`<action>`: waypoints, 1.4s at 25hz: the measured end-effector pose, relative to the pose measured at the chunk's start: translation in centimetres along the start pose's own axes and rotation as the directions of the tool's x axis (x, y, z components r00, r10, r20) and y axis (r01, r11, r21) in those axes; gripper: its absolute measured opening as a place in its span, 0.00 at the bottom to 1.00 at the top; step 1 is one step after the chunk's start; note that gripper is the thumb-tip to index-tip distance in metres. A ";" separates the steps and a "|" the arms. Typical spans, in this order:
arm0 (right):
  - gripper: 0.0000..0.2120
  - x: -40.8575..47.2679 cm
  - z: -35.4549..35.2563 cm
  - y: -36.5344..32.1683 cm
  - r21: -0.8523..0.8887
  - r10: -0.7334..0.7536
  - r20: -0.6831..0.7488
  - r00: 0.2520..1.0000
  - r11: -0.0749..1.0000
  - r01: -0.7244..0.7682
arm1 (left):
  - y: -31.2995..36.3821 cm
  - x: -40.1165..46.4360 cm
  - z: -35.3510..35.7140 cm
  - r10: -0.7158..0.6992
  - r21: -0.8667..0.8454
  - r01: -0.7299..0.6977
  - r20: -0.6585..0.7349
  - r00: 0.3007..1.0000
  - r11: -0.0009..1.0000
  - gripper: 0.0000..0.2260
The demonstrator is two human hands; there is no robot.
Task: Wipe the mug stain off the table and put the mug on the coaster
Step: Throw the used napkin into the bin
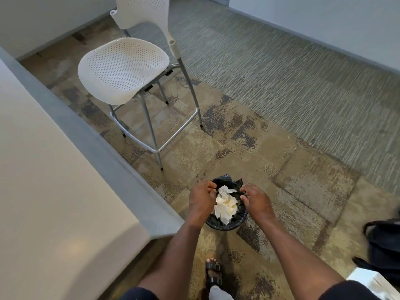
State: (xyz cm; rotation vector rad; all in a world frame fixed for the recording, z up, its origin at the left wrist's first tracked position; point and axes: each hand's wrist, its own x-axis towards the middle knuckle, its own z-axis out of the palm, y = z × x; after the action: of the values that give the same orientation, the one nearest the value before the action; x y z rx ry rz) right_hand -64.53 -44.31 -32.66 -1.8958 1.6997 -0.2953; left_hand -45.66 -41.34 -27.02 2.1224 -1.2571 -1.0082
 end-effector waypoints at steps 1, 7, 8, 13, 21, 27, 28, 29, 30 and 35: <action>0.12 -0.1 0.0 -0.1 -0.003 -0.002 -0.010 1.000 1.000 0.002 | -0.1 0.0 0.0 0.004 0.001 -0.004 -0.002 1.000 1.000 0.08; 0.10 0.2 -1.3 -2.0 -0.023 -0.052 -0.061 0.997 0.998 0.051 | 0.7 -1.0 -1.0 0.038 0.176 -0.038 0.000 0.999 0.984 0.08; 0.10 0.4 -1.7 -2.6 -0.009 -0.070 -0.069 0.995 0.998 0.069 | 1.0 -1.2 -1.2 0.052 0.197 -0.052 0.001 0.999 0.979 0.08; 0.15 1.6 -4.6 -6.8 0.008 -0.154 -0.108 0.982 0.988 0.156 | 3.9 -2.5 -3.4 0.146 0.280 -0.132 -0.032 0.989 0.951 0.18; 0.20 0.7 -9.7 -14.4 0.017 -0.264 -0.215 0.940 0.962 0.273 | 8.5 -6.7 -8.1 0.374 0.275 -0.328 -0.138 0.917 0.904 0.22; 0.18 -0.8 -13.0 -20.6 0.071 -0.356 -0.344 0.869 0.913 0.402 | 11.3 -10.6 -12.3 0.507 0.200 -0.470 -0.223 0.833 0.860 0.28; 0.17 -1.2 -13.3 -21.6 0.079 -0.359 -0.350 0.865 0.909 0.409 | 11.3 -11.2 -13.2 0.520 0.203 -0.481 -0.232 0.822 0.853 0.29; 0.17 -1.5 -13.5 -22.6 0.077 -0.368 -0.355 0.859 0.905 0.419 | 11.2 -11.7 -14.2 0.528 0.204 -0.489 -0.250 0.812 0.848 0.29; 0.17 -1.9 -13.6 -23.6 0.067 -0.386 -0.362 0.849 0.897 0.436 | 11.0 -12.1 -15.3 0.529 0.204 -0.490 -0.272 0.803 0.848 0.28; 0.17 -4.5 -12.3 -30.2 0.046 -0.519 -0.343 0.783 0.823 0.566 | 8.2 -14.3 -21.5 0.489 0.264 -0.413 -0.409 0.770 0.872 0.26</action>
State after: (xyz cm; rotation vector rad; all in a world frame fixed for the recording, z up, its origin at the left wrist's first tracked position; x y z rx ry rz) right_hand -46.39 -42.28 -5.30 -2.2858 1.2139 -0.9734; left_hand -37.59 -31.95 -2.88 1.8629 -1.5196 -0.1716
